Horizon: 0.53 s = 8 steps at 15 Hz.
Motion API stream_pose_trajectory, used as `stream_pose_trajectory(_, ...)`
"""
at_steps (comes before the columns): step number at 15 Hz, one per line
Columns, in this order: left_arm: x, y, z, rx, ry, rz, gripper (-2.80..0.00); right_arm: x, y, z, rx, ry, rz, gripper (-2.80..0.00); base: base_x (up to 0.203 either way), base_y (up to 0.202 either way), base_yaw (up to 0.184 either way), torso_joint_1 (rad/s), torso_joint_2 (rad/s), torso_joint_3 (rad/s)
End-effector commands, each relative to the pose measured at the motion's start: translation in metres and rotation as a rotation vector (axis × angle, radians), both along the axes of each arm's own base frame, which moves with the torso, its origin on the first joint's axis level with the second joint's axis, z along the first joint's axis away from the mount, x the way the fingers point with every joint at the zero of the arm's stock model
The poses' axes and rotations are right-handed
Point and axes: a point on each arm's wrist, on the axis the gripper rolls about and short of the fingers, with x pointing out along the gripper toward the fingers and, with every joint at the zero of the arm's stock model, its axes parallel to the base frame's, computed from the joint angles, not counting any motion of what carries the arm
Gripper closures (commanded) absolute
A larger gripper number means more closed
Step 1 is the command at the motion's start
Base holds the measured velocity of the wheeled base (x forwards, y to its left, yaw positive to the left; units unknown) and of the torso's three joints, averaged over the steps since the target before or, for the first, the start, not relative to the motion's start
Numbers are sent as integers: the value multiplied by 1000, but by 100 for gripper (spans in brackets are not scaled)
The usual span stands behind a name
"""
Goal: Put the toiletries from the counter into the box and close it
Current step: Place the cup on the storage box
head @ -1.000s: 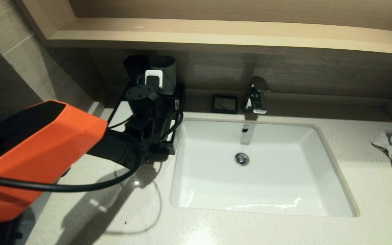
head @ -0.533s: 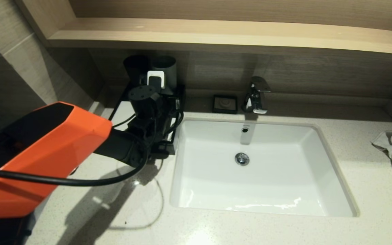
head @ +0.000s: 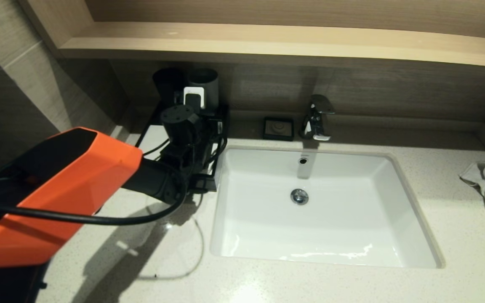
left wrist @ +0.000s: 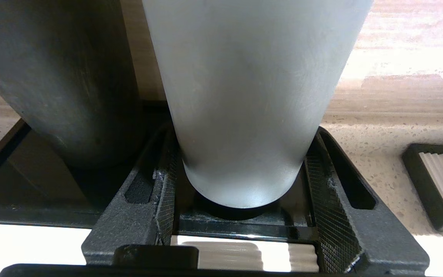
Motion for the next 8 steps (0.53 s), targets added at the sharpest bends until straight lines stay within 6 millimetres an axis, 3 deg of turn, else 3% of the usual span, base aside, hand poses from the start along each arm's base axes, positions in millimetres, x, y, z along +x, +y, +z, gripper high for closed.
stream_pose_trajectory(1, 3, 0, 0, -6, -11, 4, 0, 0, 0, 0, -1, 1, 1, 0, 0, 0, 0, 0, 0, 0)
stream_pose_trajectory(8, 9, -2, -1, -4, -12, 8, 0, 0, 0, 0, -1, 0, 1, 0, 0, 0, 0, 0, 0, 0)
